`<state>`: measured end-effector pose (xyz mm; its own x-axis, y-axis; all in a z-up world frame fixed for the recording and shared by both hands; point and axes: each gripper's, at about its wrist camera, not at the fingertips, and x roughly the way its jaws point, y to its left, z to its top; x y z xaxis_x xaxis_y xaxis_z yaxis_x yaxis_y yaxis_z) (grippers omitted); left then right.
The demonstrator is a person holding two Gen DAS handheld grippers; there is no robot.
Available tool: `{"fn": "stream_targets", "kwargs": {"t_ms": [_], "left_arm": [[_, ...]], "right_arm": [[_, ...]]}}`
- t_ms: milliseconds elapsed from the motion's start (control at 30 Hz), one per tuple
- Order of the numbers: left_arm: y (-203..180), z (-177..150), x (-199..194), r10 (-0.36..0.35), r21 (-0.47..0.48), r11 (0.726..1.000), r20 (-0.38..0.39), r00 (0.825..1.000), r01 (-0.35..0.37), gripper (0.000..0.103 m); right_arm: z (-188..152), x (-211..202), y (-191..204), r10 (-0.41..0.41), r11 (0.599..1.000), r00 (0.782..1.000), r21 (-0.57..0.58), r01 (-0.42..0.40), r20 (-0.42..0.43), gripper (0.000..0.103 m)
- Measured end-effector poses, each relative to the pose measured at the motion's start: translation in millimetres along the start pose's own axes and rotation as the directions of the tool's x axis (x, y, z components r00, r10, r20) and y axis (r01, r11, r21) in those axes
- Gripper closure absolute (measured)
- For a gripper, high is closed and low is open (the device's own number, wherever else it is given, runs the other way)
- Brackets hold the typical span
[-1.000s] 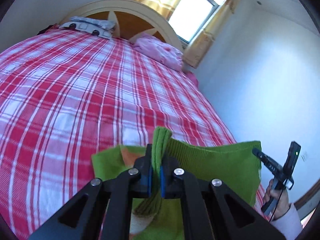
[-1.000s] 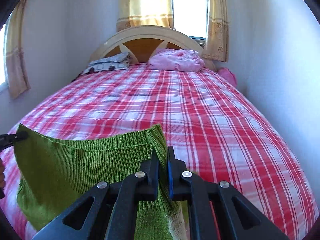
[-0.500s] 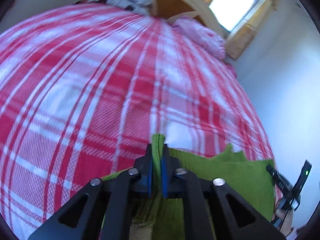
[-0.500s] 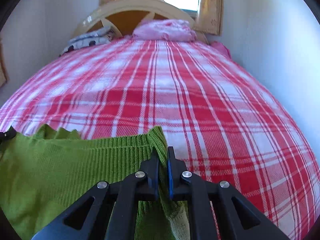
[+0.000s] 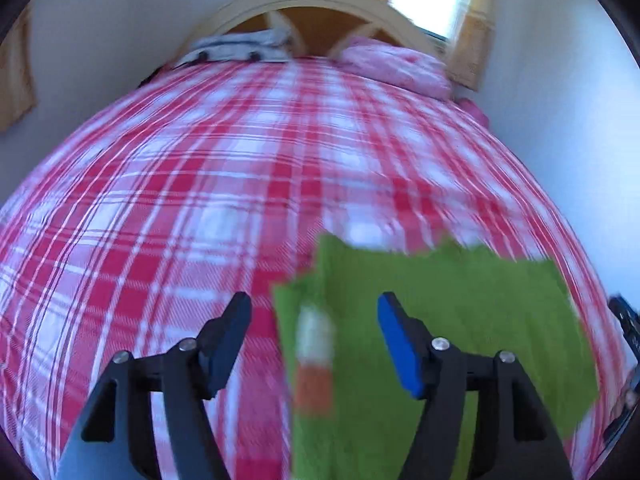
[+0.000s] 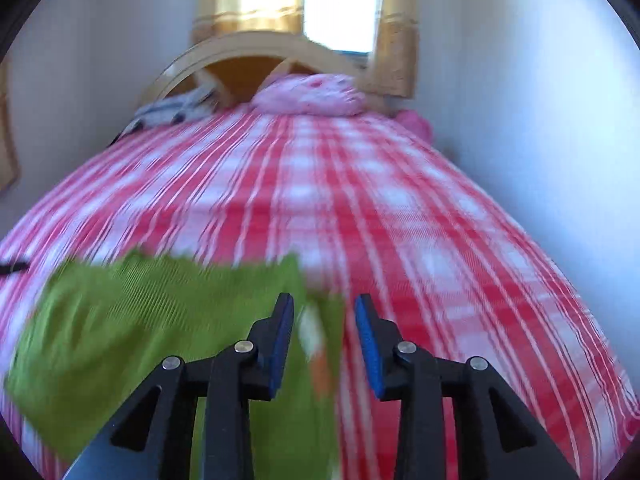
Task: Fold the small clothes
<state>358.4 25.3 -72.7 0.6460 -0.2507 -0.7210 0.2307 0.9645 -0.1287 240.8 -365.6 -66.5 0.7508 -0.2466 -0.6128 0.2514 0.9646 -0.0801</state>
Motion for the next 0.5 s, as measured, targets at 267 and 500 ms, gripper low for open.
{"fn": "stream_targets", "kwargs": {"t_ms": [267,500], "left_arm": [[-59.2,-75.4,-8.9,0.028,0.116,0.993,-0.029,0.999,-0.025,0.035],[-72.4,-96.8,-8.2,0.124,0.138,0.983,-0.006,0.992,-0.122,0.034]], "right_arm": [[-79.3,-13.8,31.4,0.049,0.998,0.992,-0.030,-0.053,-0.117,0.071],[-103.2,1.4,29.3,0.052,0.999,0.986,0.004,-0.052,-0.160,0.070]]}}
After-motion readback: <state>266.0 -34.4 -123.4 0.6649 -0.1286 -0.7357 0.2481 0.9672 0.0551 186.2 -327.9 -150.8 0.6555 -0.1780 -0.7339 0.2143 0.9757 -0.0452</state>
